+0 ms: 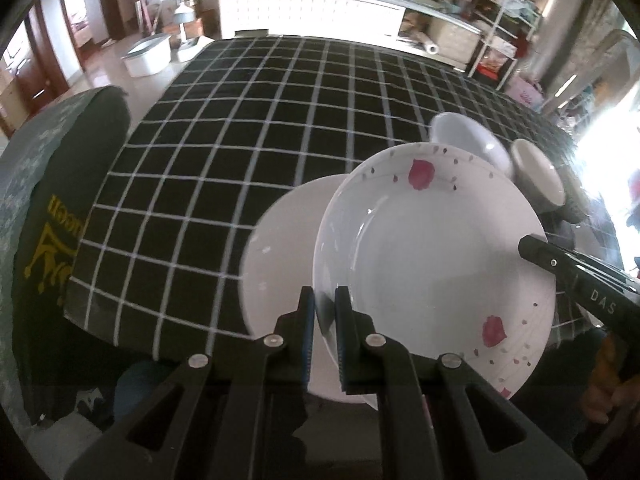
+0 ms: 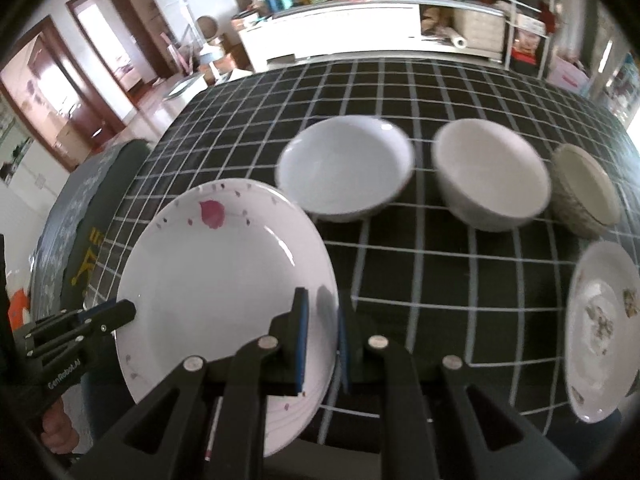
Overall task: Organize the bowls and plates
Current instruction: 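Lower the pink-petal plate onto the plain white plate and open both tools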
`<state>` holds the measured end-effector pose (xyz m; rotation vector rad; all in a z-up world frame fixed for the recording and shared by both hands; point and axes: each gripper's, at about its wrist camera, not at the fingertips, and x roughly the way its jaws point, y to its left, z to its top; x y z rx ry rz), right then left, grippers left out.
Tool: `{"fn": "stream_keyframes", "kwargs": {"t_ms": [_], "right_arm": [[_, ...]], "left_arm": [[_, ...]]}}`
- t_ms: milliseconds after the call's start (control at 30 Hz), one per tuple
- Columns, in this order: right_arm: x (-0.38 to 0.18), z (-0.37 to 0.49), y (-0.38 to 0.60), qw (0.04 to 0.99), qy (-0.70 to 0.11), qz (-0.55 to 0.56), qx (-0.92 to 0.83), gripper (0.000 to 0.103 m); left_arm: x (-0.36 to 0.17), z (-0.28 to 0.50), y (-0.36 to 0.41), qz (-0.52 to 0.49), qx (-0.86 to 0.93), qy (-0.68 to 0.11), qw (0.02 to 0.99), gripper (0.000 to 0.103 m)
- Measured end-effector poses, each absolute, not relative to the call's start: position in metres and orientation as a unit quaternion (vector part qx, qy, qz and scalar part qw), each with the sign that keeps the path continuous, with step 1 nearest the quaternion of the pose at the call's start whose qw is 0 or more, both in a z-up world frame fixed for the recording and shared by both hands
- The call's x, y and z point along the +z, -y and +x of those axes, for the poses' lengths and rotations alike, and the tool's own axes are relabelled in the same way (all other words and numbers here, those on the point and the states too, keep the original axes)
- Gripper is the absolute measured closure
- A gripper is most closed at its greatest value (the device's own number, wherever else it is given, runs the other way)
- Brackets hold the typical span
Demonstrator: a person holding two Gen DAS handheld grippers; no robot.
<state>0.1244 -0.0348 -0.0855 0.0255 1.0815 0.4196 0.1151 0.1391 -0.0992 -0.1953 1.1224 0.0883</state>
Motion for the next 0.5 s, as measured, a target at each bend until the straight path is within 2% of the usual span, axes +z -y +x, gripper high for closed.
{"fn": "stream_keyframes", "kwargs": {"t_ms": [500], "right_arm": [[-0.107,0.127,-0.014,0.821,-0.531,-0.042,0.207,0.086]], "left_arm": [[-0.124,0.115,-0.175,-0.110,0.071,-0.544,0.829,0.095]]}}
